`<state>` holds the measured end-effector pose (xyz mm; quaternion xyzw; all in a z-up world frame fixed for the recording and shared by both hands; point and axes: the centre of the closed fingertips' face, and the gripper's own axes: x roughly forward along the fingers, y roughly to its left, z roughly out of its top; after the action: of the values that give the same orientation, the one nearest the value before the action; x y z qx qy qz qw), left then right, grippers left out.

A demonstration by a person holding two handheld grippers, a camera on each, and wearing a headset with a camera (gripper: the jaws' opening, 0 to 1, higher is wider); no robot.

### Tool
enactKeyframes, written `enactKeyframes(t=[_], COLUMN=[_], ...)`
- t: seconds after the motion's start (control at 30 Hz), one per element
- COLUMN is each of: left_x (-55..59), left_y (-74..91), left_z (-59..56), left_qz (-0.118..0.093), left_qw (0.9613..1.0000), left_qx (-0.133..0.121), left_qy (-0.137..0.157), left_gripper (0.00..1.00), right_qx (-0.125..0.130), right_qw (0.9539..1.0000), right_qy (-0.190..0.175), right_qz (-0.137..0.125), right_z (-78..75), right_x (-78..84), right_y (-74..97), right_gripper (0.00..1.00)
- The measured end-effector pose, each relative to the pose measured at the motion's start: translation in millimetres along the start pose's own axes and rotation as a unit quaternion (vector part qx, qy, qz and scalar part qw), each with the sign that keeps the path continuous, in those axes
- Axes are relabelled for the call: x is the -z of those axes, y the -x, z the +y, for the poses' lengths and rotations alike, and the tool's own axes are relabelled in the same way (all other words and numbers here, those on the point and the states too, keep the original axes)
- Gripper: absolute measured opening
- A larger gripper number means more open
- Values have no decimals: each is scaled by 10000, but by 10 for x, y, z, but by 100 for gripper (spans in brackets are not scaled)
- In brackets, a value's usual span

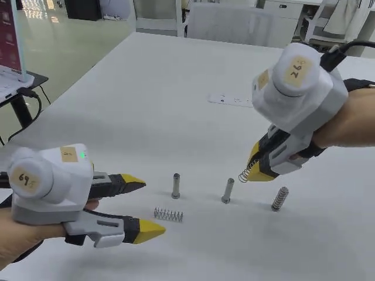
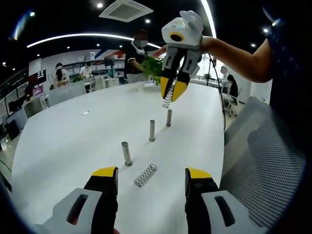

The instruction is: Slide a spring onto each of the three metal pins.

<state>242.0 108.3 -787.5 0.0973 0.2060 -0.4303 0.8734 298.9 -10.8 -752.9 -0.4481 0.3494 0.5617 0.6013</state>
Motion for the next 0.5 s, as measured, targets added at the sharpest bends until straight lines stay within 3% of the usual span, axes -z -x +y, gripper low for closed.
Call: enactKeyframes(t=[0.5], left_x=[23], left_y=[2], left_z=[-32], left_qz=[27], left_qw=[10000], left_qx=[-11], left_qy=[7], left_gripper=[51], right_qx=[-164], right_qw=[9993], right_qy=[129], right_qz=[307], right_z=[-103], right_x=[-50], right_y=[-233], right_gripper=[9])
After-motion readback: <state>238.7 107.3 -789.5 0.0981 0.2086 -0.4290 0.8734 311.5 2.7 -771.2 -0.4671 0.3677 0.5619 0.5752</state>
